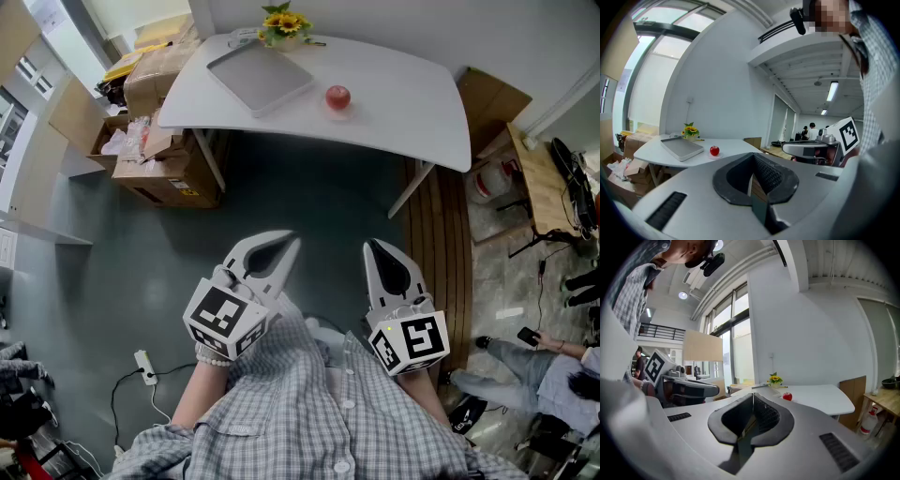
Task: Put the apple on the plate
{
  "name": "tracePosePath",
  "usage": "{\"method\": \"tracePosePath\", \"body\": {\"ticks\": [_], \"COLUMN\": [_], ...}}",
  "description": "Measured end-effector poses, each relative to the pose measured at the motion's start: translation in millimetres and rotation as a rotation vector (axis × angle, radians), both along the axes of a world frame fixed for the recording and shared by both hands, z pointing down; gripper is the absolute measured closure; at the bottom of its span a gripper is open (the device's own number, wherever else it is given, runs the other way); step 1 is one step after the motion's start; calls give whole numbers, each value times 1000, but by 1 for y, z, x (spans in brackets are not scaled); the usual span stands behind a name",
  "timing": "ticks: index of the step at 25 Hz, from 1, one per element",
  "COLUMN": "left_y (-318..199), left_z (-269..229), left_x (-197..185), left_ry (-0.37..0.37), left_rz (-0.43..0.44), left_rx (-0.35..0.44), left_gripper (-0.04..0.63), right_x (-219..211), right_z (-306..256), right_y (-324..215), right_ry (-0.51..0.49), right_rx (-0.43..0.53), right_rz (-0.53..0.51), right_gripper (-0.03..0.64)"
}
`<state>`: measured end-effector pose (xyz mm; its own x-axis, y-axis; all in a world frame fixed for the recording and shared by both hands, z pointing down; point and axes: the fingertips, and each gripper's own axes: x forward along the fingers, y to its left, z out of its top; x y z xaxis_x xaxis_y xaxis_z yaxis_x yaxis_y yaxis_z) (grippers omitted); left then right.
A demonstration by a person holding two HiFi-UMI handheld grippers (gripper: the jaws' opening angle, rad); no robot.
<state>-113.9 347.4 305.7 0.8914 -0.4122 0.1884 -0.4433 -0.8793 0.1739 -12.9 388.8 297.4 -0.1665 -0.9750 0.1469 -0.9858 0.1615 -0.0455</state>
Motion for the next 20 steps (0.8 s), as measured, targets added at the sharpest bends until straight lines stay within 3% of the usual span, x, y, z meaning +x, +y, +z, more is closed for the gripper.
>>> {"method": "tracePosePath", "body": {"ticks": [20], "left_y": [13], "left_z": [-6], "left_x": [0], "left_ry": [36], "left_rz": [-26], "left_rx": [-13], "left_gripper": [586], "right_x": [5], "right_z": [0], "right_y": [13], "right_ry": [-38], "right_rx": [3], "right_rz": [0], "right_gripper": [592]}}
